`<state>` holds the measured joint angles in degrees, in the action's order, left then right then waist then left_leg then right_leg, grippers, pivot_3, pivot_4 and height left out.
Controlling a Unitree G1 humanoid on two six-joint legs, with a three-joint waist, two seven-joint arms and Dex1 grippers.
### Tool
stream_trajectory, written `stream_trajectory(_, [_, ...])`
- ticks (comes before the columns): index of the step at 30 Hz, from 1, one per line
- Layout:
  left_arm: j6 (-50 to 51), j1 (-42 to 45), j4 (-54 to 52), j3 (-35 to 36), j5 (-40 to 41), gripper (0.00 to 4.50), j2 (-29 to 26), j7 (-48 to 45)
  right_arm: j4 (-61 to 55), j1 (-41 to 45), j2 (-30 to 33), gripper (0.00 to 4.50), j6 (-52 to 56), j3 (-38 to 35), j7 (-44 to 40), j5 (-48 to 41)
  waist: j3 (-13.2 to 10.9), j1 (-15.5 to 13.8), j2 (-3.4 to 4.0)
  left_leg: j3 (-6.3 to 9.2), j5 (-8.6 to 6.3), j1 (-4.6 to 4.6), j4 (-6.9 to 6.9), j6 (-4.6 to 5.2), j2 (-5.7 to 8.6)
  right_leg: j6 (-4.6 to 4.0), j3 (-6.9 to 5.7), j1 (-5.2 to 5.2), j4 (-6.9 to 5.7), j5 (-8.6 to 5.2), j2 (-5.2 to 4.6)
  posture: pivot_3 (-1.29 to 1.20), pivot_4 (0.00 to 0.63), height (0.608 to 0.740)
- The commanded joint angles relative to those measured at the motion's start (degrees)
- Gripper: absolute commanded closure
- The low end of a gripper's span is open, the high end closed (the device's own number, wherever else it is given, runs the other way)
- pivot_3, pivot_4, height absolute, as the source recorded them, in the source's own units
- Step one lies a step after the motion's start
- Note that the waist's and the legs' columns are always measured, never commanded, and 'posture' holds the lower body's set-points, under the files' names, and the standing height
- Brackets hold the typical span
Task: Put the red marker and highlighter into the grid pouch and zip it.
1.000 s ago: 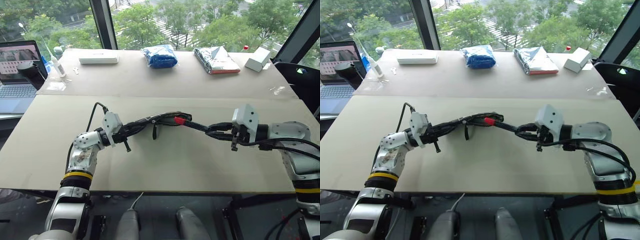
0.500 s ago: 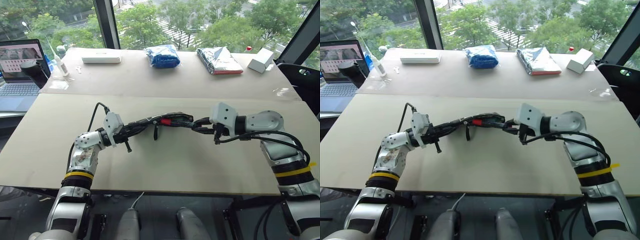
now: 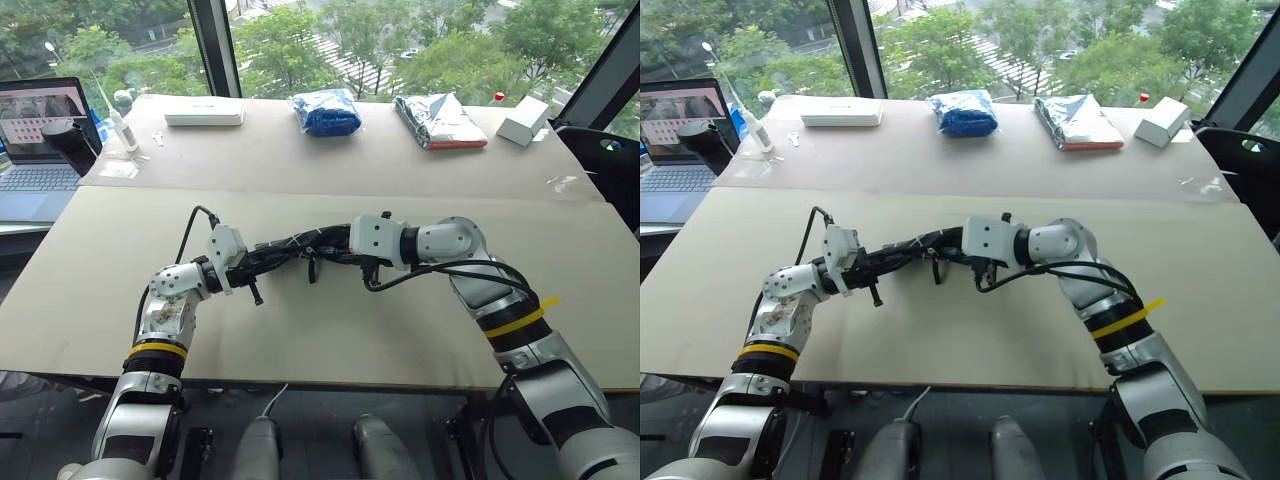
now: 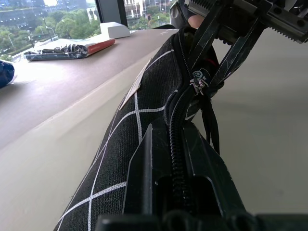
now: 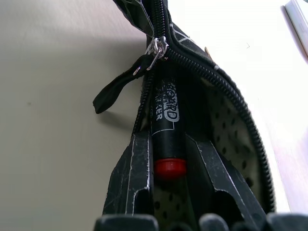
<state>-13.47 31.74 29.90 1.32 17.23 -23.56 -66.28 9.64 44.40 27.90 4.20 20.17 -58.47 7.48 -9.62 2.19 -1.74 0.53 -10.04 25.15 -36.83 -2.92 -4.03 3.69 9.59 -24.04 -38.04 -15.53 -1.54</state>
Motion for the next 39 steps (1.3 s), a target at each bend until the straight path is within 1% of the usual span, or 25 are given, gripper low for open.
stream_trajectory(1, [-0.1,1.0,-1.7,0.5,0.6,4.5,0.2,0.5,-1.8,1.0,-0.1,2.37,-0.8,-1.7,0.7,-1.3,0.0,0.1,0.0,0.0,0.0,0.0,0.0,0.0,0.0,0.0,0.0,0.0,0.0,0.0,0.0,0.0,0.15,0.74])
stream_trajectory(3, [-0.1,0.8,-1.9,0.5,0.6,4.5,0.2,0.5,-0.7,1.1,0.6,1.63,-0.7,-2.8,1.7,-1.1,0.0,0.1,0.0,0.0,0.0,0.0,0.0,0.0,0.0,0.0,0.0,-0.01,-0.02,0.0,0.01,0.0,0.15,0.74])
stream_trajectory(4, [-0.1,0.8,-1.9,0.5,0.6,4.5,0.2,0.6,-0.7,0.9,1.4,1.39,-0.8,-3.6,1.1,-1.9,0.0,0.1,0.0,0.0,0.0,0.0,0.0,0.0,0.0,0.0,0.0,-0.01,-0.02,0.0,0.01,0.0,0.15,0.74])
stream_trajectory(7, [0.0,0.8,-2.0,0.5,0.6,4.5,0.3,0.7,-1.5,0.4,3.2,1.39,1.2,-7.3,0.5,-5.5,0.0,0.1,0.0,0.0,0.0,0.0,0.0,0.0,0.0,0.0,0.0,-0.01,-0.01,0.0,0.01,0.0,0.15,0.74])
stream_trajectory(10, [-0.1,0.7,-2.0,0.4,0.7,4.5,0.3,0.7,-5.3,-2.1,5.2,1.39,6.3,-13.1,-2.8,-13.9,0.0,0.1,0.0,0.0,0.0,0.0,0.0,0.0,0.0,0.0,0.0,0.0,-0.01,0.0,0.01,0.0,0.15,0.74])
stream_trajectory(12, [-0.1,0.6,-2.0,0.4,0.7,4.5,0.4,0.7,-9.4,-4.8,6.3,1.39,11.5,-17.2,-6.0,-21.8,0.0,0.1,0.0,0.01,0.0,0.0,0.01,0.0,0.0,0.0,0.0,0.01,0.01,0.0,0.0,0.0,0.15,0.74])
stream_trajectory(13, [-0.1,0.6,-2.1,0.4,0.7,4.5,0.4,0.7,-11.6,-6.4,7.0,1.39,15.1,-19.4,-7.4,-26.1,0.0,0.1,0.0,0.01,0.0,0.0,0.01,0.0,0.0,0.0,0.0,0.03,0.01,0.0,0.0,0.0,0.15,0.74])
stream_trajectory(15, [-0.1,0.4,-2.2,0.4,0.7,4.5,0.4,0.7,-16.5,-12.6,9.6,1.39,21.0,-22.5,-10.5,-33.1,0.0,0.1,0.0,0.01,0.0,0.0,0.02,0.0,0.0,0.0,0.0,0.04,0.03,0.0,0.0,0.0,0.15,0.74])
stream_trajectory(16, [-0.1,0.4,-2.2,0.4,0.7,4.5,0.4,0.7,-18.5,-15.4,10.3,1.39,23.4,-23.2,-10.9,-35.3,0.0,0.0,0.0,0.03,0.0,0.0,0.01,0.0,0.0,0.0,0.0,0.06,0.02,0.0,0.0,0.0,0.15,0.74])
stream_trajectory(18, [-0.2,0.2,-2.2,0.5,0.7,4.5,0.3,0.6,-21.3,-19.2,10.8,1.39,26.3,-22.9,-9.5,-36.8,0.0,0.1,-0.01,0.08,0.0,0.0,0.01,0.0,0.0,0.01,-0.03,0.12,0.06,-0.01,0.0,0.0,0.15,0.74])
stream_trajectory(20, [-0.2,0.1,-2.2,0.5,0.7,4.5,0.2,0.6,-22.7,-21.6,9.5,1.39,26.7,-20.7,-6.4,-35.3,0.0,0.5,-0.01,0.08,0.0,-0.01,0.0,0.01,0.0,0.01,-0.03,0.1,0.03,-0.01,0.01,0.0,0.15,0.74])
stream_trajectory(23, [-0.2,0.0,-2.2,0.6,0.8,4.5,0.2,0.5,-22.6,-22.9,6.2,1.39,26.4,-16.9,-0.9,-31.5,0.0,1.1,0.0,0.13,0.02,-0.02,0.0,0.04,0.0,0.01,-0.02,0.03,-0.04,-0.01,0.07,0.0,0.15,0.74])
stream_trajectory(27, [-0.2,0.1,-2.2,0.5,0.7,4.5,0.3,0.5,-20.1,-21.1,-2.3,1.39,28.6,-11.6,10.0,-26.6,0.0,1.4,-0.01,0.2,0.02,-0.01,0.01,0.04,0.0,0.01,-0.03,0.0,-0.03,-0.01,0.08,0.0,0.15,0.74])
stream_trajectory(29, [-0.2,0.2,-2.1,0.4,0.6,4.5,0.4,0.5,-18.8,-19.2,-6.4,1.39,28.1,-9.2,13.4,-24.8,0.0,1.4,-0.01,0.2,0.02,0.01,0.01,0.04,0.01,0.01,-0.03,0.0,-0.02,0.0,0.07,0.0,0.15,0.74])
stream_trajectory(35, [-0.2,0.5,-1.9,0.2,0.5,4.5,0.6,0.6,-14.1,-13.8,-14.3,1.39,27.6,-7.1,18.0,-23.3,0.0,1.1,-0.01,0.21,0.03,0.03,0.01,0.03,0.03,0.0,-0.04,0.01,-0.02,0.0,0.06,0.0,0.15,0.74])
stream_trajectory(39, [-0.1,0.4,-2.2,0.0,0.5,4.5,1.1,0.9,-11.7,-11.6,-16.9,1.39,27.1,-6.5,19.0,-22.5,0.0,1.1,-0.01,0.23,0.03,0.03,0.01,0.03,0.02,0.0,-0.08,0.01,-0.02,0.0,0.06,0.0,0.15,0.74])
